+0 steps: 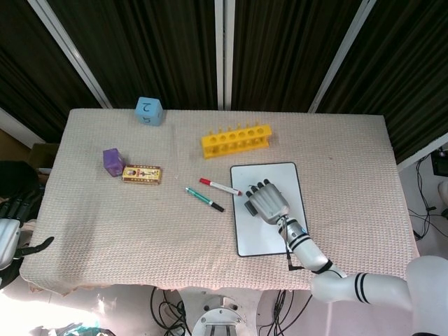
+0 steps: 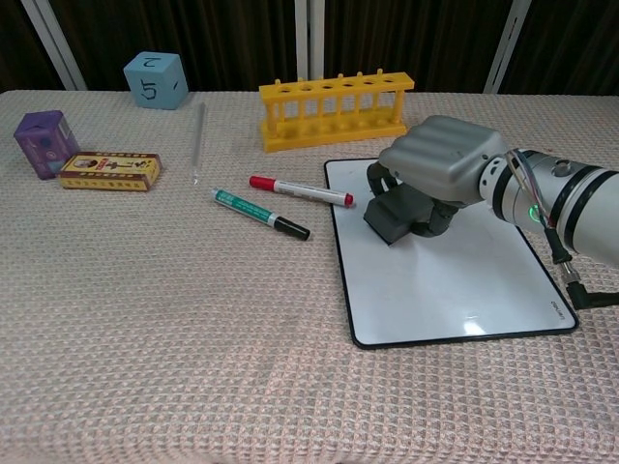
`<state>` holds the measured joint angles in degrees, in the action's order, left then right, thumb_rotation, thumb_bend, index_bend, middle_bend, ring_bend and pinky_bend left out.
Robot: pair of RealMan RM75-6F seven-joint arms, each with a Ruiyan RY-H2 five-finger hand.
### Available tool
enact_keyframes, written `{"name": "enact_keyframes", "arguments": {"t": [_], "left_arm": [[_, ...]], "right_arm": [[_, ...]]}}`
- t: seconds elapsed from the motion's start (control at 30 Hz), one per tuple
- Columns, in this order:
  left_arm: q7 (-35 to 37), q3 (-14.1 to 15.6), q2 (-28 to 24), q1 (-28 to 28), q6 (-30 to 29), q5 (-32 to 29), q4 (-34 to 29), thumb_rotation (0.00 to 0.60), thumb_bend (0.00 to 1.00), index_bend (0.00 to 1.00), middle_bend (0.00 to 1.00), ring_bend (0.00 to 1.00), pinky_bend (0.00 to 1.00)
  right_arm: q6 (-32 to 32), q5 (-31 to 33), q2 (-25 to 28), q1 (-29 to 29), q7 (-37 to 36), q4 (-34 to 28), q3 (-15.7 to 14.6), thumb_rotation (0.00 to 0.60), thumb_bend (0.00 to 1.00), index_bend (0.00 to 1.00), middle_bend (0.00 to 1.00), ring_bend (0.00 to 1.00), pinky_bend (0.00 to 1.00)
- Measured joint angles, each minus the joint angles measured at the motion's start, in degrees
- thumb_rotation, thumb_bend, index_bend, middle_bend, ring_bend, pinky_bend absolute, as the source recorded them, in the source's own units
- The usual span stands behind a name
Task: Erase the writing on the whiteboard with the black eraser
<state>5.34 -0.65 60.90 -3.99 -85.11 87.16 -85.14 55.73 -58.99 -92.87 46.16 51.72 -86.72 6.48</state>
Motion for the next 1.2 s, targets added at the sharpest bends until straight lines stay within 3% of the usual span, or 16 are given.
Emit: {"name": "enact_keyframes", "arguments": {"t": [0.33, 0.73, 1.0, 1.2], "left_arm": [[0.18, 0.03, -0.73, 0.50, -0.94, 0.34, -0.59, 0.464, 0.14, 0.11, 0.09, 0.10, 0.17], [-0.92, 0.23, -0.38, -0.09, 0.00, 0.84, -1.69, 0.465, 0.14, 0.11, 0.09, 0.10, 0.17], [-1.40, 0.26, -0.44, -0.20, 0.32, 0.69, -2.19, 0.464, 0.14, 0.11, 0.09, 0.10, 0.17], [-0.73, 0.20, -0.46, -0.16, 0.05, 0.79, -1.82, 0.465, 0.14, 0.11, 0.09, 0.10, 0.17]], "right_arm": [[0.26, 3.38, 0.98, 0.15, -0.33, 0.89, -0.18, 0.600, 0.40, 0.97, 0.74, 0.61, 0.67], [-4.73, 6.71, 10.18, -1.35, -7.34, -5.69, -3.42, 0.600, 0.40, 0.97, 0.74, 0.61, 0.67], [-2.61, 3.96, 8.58, -1.11, -7.84, -4.10, -3.89, 0.600, 0.41, 0.98, 0.75, 0.62, 0.68], [-0.88, 4.25, 5.64, -0.18, -7.23, -1.35, -2.44, 0.600, 0.42, 0.97, 0.75, 0.62, 0.68]]}}
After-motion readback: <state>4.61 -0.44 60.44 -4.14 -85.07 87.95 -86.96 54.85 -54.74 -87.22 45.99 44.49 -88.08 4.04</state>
